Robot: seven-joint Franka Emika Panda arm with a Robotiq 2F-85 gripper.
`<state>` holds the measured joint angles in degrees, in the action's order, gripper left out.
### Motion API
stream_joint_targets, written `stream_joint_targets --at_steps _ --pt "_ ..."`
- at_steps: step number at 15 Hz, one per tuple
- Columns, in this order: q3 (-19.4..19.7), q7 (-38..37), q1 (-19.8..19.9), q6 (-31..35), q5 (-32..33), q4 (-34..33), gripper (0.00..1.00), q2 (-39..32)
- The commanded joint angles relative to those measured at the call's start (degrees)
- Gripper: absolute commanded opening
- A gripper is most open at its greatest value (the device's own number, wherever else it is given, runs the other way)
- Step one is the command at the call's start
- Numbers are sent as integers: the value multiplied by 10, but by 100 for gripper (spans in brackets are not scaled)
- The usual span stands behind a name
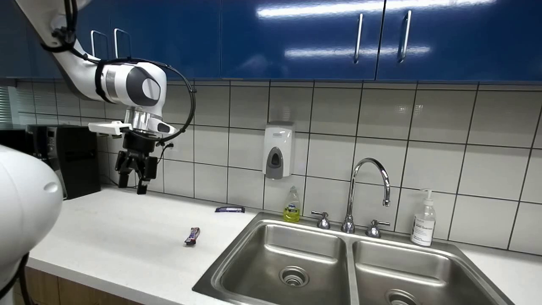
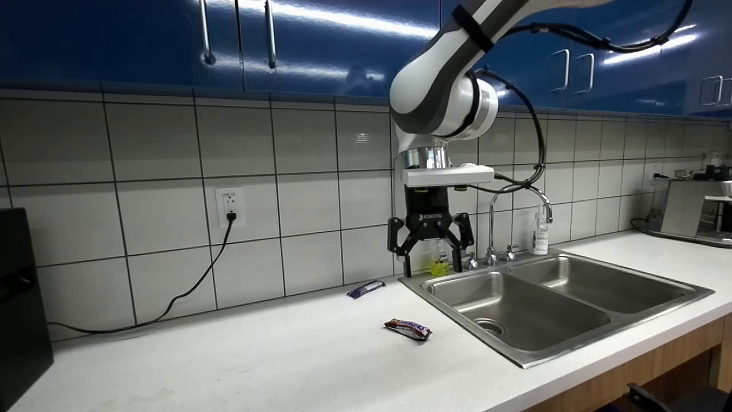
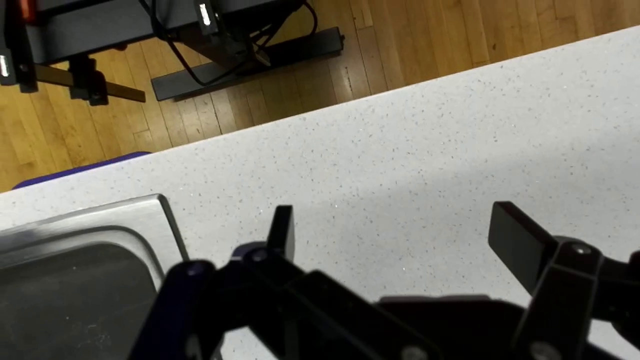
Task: Put the snickers bar inside the sink
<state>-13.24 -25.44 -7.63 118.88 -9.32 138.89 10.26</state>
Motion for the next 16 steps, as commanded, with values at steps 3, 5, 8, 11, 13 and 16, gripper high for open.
stream_joint_targets --at_steps 3,5,8,11,13,16 --pt "18 60 -2 23 3 25 100 -27" --pt "25 85 -1 46 3 25 100 -48" --pt "36 129 1 95 0 16 100 -85" --pt "45 154 2 140 6 0 100 -129" --pt "49 162 2 161 14 -16 100 -159" --pt "54 165 0 180 30 -52 100 -206"
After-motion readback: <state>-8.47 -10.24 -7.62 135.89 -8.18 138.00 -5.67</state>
